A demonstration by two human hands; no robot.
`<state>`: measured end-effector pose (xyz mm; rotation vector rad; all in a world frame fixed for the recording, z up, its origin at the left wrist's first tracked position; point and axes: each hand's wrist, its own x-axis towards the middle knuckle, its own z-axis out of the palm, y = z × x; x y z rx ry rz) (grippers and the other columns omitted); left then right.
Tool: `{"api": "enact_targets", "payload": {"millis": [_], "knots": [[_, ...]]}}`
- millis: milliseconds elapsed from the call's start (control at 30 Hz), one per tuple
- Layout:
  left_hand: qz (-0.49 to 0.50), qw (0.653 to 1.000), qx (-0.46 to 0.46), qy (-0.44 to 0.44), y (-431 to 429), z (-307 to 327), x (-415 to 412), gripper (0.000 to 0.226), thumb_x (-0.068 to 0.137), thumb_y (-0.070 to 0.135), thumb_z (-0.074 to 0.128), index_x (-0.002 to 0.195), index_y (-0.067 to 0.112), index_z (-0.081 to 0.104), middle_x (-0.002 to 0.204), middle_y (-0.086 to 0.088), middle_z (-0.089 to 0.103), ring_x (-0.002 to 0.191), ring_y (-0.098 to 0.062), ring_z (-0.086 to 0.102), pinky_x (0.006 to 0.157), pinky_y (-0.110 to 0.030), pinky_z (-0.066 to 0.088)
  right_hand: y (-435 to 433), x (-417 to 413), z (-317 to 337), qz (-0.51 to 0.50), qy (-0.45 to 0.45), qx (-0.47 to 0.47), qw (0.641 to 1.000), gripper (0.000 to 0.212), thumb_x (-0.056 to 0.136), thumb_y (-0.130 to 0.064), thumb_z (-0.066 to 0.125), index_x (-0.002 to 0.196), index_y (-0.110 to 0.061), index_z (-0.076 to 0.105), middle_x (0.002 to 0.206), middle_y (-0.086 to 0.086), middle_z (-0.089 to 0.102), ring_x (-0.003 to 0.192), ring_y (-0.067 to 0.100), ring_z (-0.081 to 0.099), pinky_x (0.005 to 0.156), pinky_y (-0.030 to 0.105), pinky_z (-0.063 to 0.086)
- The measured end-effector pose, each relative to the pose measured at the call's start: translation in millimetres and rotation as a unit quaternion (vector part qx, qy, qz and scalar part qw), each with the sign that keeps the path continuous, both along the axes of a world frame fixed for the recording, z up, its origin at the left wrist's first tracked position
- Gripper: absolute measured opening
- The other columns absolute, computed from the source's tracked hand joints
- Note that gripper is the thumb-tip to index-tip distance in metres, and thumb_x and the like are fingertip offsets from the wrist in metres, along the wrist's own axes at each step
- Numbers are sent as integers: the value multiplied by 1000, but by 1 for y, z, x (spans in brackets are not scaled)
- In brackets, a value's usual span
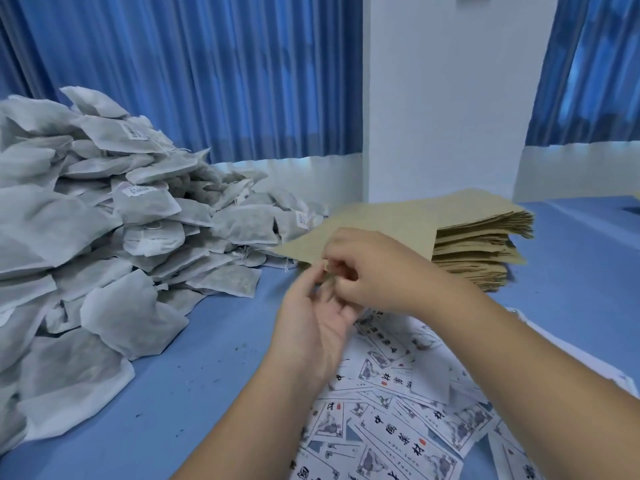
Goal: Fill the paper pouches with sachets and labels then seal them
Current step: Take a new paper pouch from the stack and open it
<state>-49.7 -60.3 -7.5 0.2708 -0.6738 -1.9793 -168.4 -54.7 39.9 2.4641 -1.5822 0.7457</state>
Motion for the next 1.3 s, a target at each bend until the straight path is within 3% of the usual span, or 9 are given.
{"api": "enact_targets", "payload": {"millis": [100,200,600,733,867,967,1100,1167,1300], "knots": [[73,993,15,-92,-9,-9,-2,19,98,7,46,108,-5,56,91,-19,69,82,-28,71,56,-33,57,-4,-1,-8,-19,-88,16,996,7,76,-13,64,77,-16,58,82,-2,64,79,16,57,74,32,46],[93,990,1,-110,-16,-14,0,27,97,8,52,117,-10,52,91,-20,72,79,-26,72,62,-33,59,-6,-4,-8,-36,-181,56,981,7,78,-14,67,82,-20,67,80,-6,69,80,11,63,74,25,50],[103,986,-27,-125,-26,-21,5,33,93,20,59,108,-9,61,101,-21,71,97,-29,70,80,-31,58,-9,-9,-2,-20,-312,145,939,2,78,-11,75,77,-12,73,77,3,73,72,12,67,79,39,57],[104,988,-22,-115,-27,-20,5,35,84,21,64,106,-6,63,100,-18,72,93,-24,71,72,-25,58,-7,-11,-2,-13,-378,176,909,6,78,-10,77,80,-7,72,83,12,74,78,21,69,83,42,56],[102,986,-24,-130,-30,-22,5,20,92,12,60,103,-4,63,98,-18,73,92,-24,72,72,-26,59,-7,-14,-2,-17,-408,195,892,11,76,-10,78,83,-3,72,86,15,74,77,20,67,86,40,54],[111,979,-36,-169,-30,-23,4,10,93,6,58,94,-2,63,94,-20,73,92,-28,72,80,-33,59,-9,-14,-3,-39,-392,179,901,6,76,-10,77,79,-9,73,76,9,71,69,14,61,74,33,51],[127,975,-51,-174,-28,-19,2,10,90,-3,52,94,-5,61,92,-21,72,90,-28,72,79,-36,59,-9,-8,-5,-63,-270,94,956,6,76,-16,73,72,-21,71,63,-7,66,56,1,56,56,14,45],[134,976,-50,-163,-29,-17,1,15,86,-5,49,99,-8,56,94,-24,70,92,-30,70,83,-41,58,-6,-5,-5,-46,-229,87,969,7,74,-25,76,74,-22,70,69,-9,68,63,2,61,60,15,48],[138,976,-26,-169,-29,-15,0,14,84,-4,43,90,-3,56,77,-20,61,75,-27,65,74,-42,59,-3,-7,0,-66,-130,126,981,26,67,-40,82,83,-24,69,79,-12,67,76,1,60,65,14,44]]}}
